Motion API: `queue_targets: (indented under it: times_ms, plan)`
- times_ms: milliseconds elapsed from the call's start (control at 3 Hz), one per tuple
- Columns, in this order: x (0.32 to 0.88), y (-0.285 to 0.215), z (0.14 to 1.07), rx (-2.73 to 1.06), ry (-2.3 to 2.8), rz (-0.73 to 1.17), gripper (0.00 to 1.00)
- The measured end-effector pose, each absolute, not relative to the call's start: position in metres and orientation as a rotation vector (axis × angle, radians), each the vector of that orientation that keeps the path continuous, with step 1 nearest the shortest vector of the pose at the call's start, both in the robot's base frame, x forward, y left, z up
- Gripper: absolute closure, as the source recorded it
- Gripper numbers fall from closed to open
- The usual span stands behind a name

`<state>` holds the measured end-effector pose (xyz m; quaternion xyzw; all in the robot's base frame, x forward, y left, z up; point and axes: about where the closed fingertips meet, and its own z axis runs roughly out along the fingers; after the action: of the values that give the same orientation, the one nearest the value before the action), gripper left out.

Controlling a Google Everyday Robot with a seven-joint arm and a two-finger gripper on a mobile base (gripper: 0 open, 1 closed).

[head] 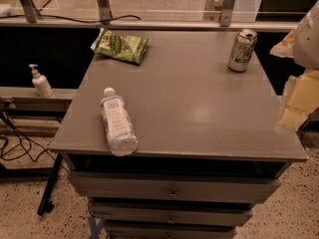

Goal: Move blue plastic bottle near 7up can

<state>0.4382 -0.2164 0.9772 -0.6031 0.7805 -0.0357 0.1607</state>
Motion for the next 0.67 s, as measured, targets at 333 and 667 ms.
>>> queue_targets:
  times_ms: [333,667]
  plan:
    - [0.4382,-0.2164,0.9772,-1.723,2.229,-0.102,0.00]
    - [0.4403,-0.2129,0.9796,-1.708,2.216,-0.087,0.00]
